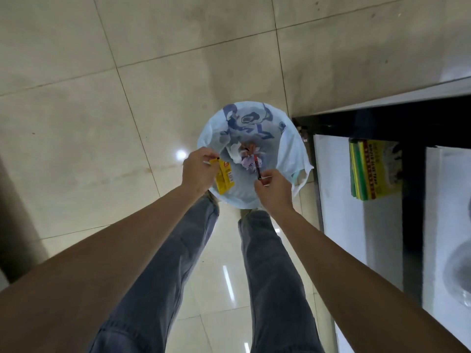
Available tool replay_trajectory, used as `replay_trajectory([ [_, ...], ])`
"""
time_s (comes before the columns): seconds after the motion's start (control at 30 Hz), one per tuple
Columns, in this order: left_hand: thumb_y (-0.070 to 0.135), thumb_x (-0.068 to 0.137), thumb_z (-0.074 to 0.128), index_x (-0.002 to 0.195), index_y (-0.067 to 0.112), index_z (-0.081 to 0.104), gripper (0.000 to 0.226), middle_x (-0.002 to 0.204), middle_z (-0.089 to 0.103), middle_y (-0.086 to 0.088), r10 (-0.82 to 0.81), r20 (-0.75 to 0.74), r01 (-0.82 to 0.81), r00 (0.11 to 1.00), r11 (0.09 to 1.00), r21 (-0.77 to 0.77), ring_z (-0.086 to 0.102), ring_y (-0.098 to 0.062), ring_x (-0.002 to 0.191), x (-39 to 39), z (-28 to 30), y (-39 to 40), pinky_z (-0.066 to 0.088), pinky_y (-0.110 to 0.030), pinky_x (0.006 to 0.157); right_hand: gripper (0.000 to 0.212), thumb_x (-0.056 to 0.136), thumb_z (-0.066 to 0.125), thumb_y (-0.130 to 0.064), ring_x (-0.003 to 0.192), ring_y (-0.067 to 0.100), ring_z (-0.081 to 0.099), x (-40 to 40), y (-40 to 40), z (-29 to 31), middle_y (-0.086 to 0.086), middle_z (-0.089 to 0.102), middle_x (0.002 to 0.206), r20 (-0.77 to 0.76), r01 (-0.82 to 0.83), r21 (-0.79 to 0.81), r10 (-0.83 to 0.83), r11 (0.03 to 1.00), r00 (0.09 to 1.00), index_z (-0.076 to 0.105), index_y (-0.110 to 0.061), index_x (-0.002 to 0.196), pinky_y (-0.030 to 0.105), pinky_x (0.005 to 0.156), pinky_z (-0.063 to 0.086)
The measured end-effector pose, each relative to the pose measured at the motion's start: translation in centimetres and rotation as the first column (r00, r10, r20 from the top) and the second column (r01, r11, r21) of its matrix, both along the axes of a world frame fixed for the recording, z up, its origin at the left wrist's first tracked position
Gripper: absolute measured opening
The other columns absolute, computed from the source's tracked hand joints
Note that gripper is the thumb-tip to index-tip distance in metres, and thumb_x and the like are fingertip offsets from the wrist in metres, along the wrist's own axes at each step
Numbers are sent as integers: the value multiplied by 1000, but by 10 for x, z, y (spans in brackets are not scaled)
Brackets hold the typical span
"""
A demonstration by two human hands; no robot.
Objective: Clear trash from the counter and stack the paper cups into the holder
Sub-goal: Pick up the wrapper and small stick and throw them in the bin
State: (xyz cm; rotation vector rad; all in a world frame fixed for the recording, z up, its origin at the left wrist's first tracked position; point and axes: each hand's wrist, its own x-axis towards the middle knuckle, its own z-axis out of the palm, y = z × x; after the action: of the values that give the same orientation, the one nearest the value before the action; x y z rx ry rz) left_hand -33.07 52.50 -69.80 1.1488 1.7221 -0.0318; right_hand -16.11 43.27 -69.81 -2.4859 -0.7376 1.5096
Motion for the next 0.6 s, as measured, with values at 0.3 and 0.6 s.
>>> replay_trajectory([
  [0.3,9,92,69,116,4,69,25,111,73,-12,-38,60,33,997,996,81,70,-24,88,16,-30,-8,56,-29,84,20,95,65,-17,98,30,67,5,6,-38,11,71,105,-22,-31,3,31,1000,999,64,-7,112,46,95,54],
  [0.6,13,88,72,125,10,67,37,126,69,-5,-212,92,202,973,974,105,68,-25,99,13,-1,-9,53,-28,86,29,94,67,-22,106,30,64,27,-9,-9,12,66,115,6,-241,-41,241,970,970,62,-9,120,37,90,52],
])
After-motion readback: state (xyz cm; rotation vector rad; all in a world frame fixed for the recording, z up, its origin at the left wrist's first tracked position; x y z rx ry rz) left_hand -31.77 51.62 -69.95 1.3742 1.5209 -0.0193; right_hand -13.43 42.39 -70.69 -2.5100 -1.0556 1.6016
